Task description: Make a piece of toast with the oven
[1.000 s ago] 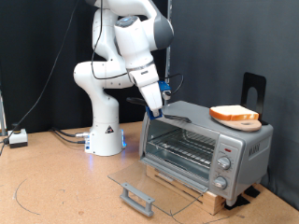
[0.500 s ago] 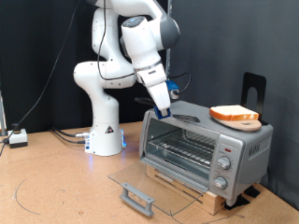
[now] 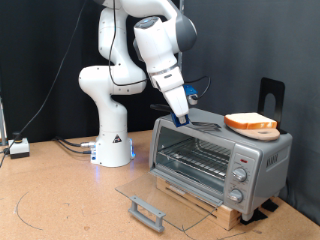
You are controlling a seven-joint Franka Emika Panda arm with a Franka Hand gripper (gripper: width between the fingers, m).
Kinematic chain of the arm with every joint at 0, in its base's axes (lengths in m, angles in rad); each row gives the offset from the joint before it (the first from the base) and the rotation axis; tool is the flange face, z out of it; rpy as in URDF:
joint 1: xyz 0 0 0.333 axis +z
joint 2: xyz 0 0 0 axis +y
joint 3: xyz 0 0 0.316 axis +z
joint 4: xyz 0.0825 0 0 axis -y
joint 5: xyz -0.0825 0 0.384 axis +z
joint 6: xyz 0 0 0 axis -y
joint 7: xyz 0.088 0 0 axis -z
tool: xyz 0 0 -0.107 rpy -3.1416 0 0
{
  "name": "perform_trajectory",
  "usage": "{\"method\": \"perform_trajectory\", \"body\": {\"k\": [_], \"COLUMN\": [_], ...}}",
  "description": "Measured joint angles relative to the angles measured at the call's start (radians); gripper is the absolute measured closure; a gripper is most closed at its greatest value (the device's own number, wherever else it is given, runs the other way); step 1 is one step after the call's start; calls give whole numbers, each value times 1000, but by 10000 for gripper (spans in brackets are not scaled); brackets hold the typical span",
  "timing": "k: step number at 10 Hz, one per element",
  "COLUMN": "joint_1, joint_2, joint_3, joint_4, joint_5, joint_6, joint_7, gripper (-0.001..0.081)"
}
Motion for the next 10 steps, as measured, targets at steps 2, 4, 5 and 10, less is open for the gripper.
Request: {"method": "perform_trajectory", "body": {"k": [2, 4, 5, 10], "joint_1": [0, 5, 9, 8], "joint_2": [8, 9, 9, 9], "joint_3": [19, 40, 52, 62], "joint_4": [10, 16, 19, 24], "joint_5": [1, 16, 31, 42], "joint_6": [0, 0, 0, 6], "joint_7": [15, 20, 22, 29], "gripper": [384, 384, 384, 384]}}
